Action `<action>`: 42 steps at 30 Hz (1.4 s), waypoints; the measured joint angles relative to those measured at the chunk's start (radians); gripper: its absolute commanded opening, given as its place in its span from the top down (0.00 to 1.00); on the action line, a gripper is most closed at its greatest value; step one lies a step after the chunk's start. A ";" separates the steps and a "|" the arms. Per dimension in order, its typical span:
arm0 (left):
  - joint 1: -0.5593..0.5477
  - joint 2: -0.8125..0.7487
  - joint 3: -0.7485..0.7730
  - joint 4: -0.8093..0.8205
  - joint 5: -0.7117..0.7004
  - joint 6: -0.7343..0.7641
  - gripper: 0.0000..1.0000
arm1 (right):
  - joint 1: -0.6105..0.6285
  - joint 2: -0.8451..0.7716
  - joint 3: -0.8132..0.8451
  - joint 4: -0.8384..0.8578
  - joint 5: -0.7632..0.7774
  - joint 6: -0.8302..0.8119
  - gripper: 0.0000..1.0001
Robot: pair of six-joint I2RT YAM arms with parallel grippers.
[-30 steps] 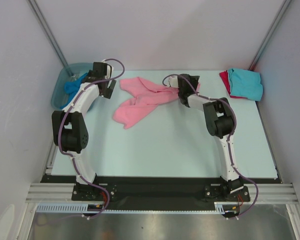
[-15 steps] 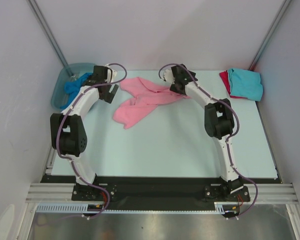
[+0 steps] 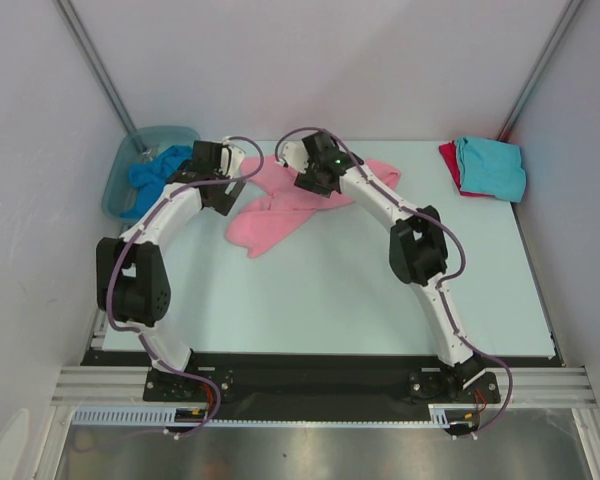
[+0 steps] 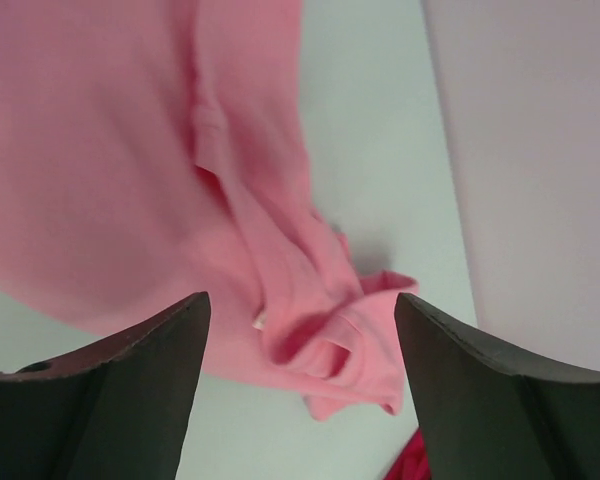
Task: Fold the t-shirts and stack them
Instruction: Flatten the tshirt out
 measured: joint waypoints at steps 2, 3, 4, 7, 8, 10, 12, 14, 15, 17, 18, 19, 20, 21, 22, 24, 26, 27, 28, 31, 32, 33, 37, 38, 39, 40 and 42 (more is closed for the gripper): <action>-0.002 -0.009 -0.009 0.010 0.000 0.006 0.02 | 0.016 0.026 0.000 0.011 -0.021 0.000 0.23; -0.002 -0.015 -0.016 0.015 -0.001 0.007 0.02 | 0.020 0.040 0.000 0.018 -0.032 0.001 0.24; -0.002 -0.021 -0.023 0.021 -0.002 0.008 0.02 | 0.023 0.054 0.000 0.026 -0.040 0.001 0.25; -0.002 -0.048 -0.053 0.040 -0.016 0.014 0.02 | 0.022 0.093 0.001 0.048 -0.057 -0.002 0.25; -0.002 -0.059 -0.064 0.049 -0.029 0.014 0.02 | 0.022 0.108 0.001 0.056 -0.061 -0.005 0.25; -0.002 -0.079 -0.089 0.075 -0.063 0.015 0.02 | 0.022 0.127 0.001 0.069 -0.065 -0.012 0.26; -0.002 -0.100 -0.113 0.108 -0.105 0.018 0.02 | 0.022 0.145 0.001 0.086 -0.070 -0.018 0.27; -0.002 -0.117 -0.135 0.132 -0.138 0.023 0.02 | 0.023 0.153 0.001 0.105 -0.070 -0.023 0.27; -0.002 -0.124 -0.144 0.144 -0.150 0.026 0.01 | 0.024 0.154 0.001 0.113 -0.070 -0.026 0.27; -0.002 -0.134 -0.153 0.156 -0.169 0.033 0.01 | 0.028 0.154 0.001 0.129 -0.069 -0.033 0.27; -0.002 -0.137 -0.154 0.162 -0.176 0.036 0.01 | 0.031 0.154 0.001 0.138 -0.069 -0.038 0.27; -0.002 -0.138 -0.155 0.169 -0.182 0.040 0.01 | 0.034 0.154 0.002 0.146 -0.068 -0.042 0.28; -0.002 -0.138 -0.155 0.173 -0.187 0.040 0.01 | 0.038 0.154 0.002 0.153 -0.068 -0.044 0.28; -0.002 -0.138 -0.155 0.176 -0.191 0.040 0.01 | 0.043 0.154 0.002 0.159 -0.068 -0.045 0.28; -0.002 -0.138 -0.155 0.178 -0.193 0.040 0.01 | 0.048 0.154 0.002 0.164 -0.068 -0.047 0.28; -0.002 -0.138 -0.155 0.180 -0.193 0.040 0.01 | 0.058 0.154 0.002 0.172 -0.069 -0.047 0.28; -0.002 -0.138 -0.155 0.182 -0.193 0.040 0.01 | 0.070 0.154 0.002 0.177 -0.073 -0.048 0.28; -0.002 -0.138 -0.155 0.183 -0.193 0.040 0.01 | 0.077 0.154 0.002 0.179 -0.077 -0.048 0.28; -0.002 -0.138 -0.155 0.184 -0.193 0.040 0.01 | 0.082 0.154 0.002 0.180 -0.080 -0.048 0.28; -0.002 -0.138 -0.155 0.184 -0.193 0.040 0.01 | 0.096 0.149 0.002 0.182 -0.089 -0.048 0.28; -0.002 -0.138 -0.155 0.184 -0.193 0.040 0.01 | 0.100 0.145 0.002 0.185 -0.091 -0.048 0.28; -0.002 -0.138 -0.155 0.184 -0.193 0.040 0.01 | 0.103 0.142 0.002 0.190 -0.093 -0.049 0.28; -0.002 -0.138 -0.155 0.184 -0.192 0.039 0.01 | 0.117 0.129 0.002 0.244 -0.084 -0.059 0.26; -0.002 -0.138 -0.155 0.184 -0.192 0.039 0.01 | 0.121 0.127 0.002 0.272 -0.075 -0.068 0.25; -0.002 -0.138 -0.155 0.184 -0.192 0.039 0.01 | 0.122 0.126 0.002 0.296 -0.068 -0.073 0.25; -0.002 -0.138 -0.154 0.184 -0.192 0.039 0.01 | 0.122 0.125 0.002 0.325 -0.058 -0.084 0.25; -0.002 -0.138 -0.154 0.184 -0.192 0.039 0.01 | 0.124 0.125 0.002 0.355 -0.051 -0.100 0.24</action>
